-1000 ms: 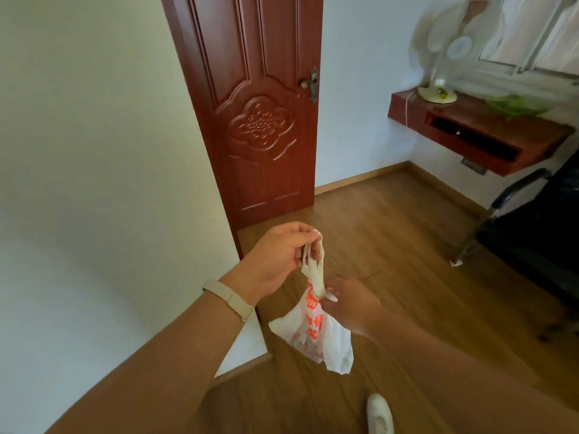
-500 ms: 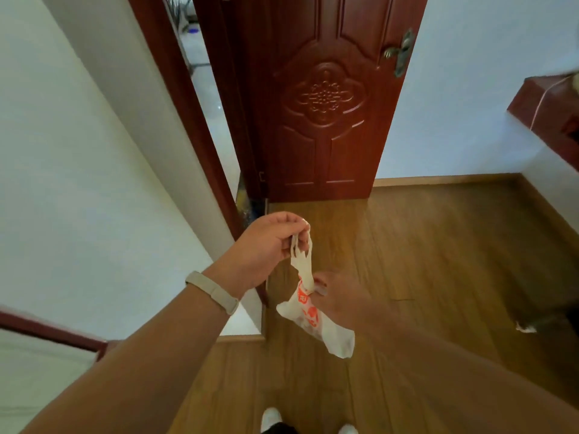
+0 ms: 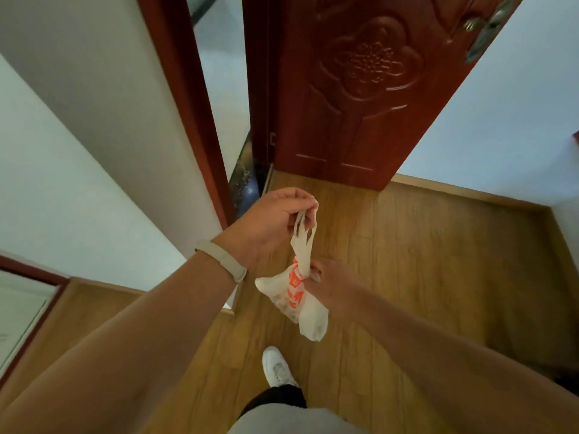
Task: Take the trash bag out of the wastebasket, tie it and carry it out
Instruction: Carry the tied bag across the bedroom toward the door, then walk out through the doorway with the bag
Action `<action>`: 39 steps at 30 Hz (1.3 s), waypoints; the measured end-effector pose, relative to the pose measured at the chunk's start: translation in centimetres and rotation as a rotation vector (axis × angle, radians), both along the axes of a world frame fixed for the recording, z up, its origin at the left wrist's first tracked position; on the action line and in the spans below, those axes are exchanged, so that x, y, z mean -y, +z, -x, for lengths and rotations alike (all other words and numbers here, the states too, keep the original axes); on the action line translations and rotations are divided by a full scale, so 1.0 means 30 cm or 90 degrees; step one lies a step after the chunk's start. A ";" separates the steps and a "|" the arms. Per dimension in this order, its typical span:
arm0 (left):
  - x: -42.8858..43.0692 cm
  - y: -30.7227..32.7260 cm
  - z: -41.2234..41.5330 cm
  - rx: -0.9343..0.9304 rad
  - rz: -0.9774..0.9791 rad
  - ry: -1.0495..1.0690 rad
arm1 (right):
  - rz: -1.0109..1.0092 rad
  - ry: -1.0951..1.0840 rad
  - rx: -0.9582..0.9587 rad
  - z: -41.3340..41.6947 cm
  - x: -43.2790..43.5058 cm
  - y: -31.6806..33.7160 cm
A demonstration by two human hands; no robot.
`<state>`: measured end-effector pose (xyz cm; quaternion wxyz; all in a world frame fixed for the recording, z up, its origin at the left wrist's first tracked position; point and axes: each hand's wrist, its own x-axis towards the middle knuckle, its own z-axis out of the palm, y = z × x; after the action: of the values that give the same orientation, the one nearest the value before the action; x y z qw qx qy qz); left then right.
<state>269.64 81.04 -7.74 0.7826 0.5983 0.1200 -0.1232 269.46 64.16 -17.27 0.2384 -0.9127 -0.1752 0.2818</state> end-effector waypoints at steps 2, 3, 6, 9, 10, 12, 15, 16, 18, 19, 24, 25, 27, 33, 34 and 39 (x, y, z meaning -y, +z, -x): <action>-0.005 -0.009 -0.042 -0.001 -0.017 -0.008 | 0.007 0.025 -0.007 -0.053 -0.013 -0.009; -0.008 -0.012 -0.060 -0.003 -0.033 -0.016 | 0.014 0.038 -0.010 -0.077 -0.021 -0.008; -0.026 -0.022 -0.103 -0.009 -0.054 -0.030 | 0.018 0.054 -0.001 -0.151 -0.039 -0.028; -0.054 -0.040 -0.141 -0.021 -0.048 -0.020 | 0.030 0.071 0.007 -0.210 -0.056 -0.046; -0.065 -0.048 -0.155 -0.026 -0.057 -0.019 | 0.028 0.073 0.008 -0.232 -0.061 -0.060; -0.084 -0.068 -0.186 -0.037 -0.082 -0.022 | 0.025 0.085 0.003 -0.273 -0.072 -0.085; -0.092 -0.114 -0.227 -0.069 -0.101 -0.020 | 0.042 0.112 -0.028 -0.336 -0.091 -0.137; -0.089 -0.138 -0.239 -0.083 -0.106 -0.016 | 0.043 0.126 -0.030 -0.359 -0.097 -0.168; -0.083 -0.202 -0.263 -0.113 -0.110 0.003 | 0.049 0.159 -0.016 -0.403 -0.113 -0.229; -0.081 -0.237 -0.278 -0.130 -0.108 0.016 | 0.046 0.175 -0.005 -0.424 -0.119 -0.259; -0.075 -0.440 -0.334 -0.208 -0.086 0.085 | 0.011 0.262 -0.061 -0.521 -0.130 -0.509; -0.077 -0.489 -0.349 -0.220 -0.088 0.087 | 0.017 0.275 -0.069 -0.544 -0.133 -0.539; -0.085 -0.601 -0.373 -0.252 -0.103 0.095 | 0.035 0.288 -0.080 -0.583 -0.128 -0.594; -0.110 -1.044 -0.387 -0.337 -0.150 0.157 | 0.068 0.333 -0.025 -0.625 -0.089 -0.902; -0.111 -1.118 -0.388 -0.342 -0.147 0.163 | 0.065 0.337 -0.016 -0.631 -0.090 -0.948; -0.120 -1.446 -0.389 -0.400 -0.158 0.267 | 0.048 0.359 0.033 -0.676 -0.116 -1.134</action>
<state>281.32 84.63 -51.12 0.6377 0.5841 0.4870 -0.1225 289.73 67.65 -51.30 0.1117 -0.8431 -0.4176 0.3199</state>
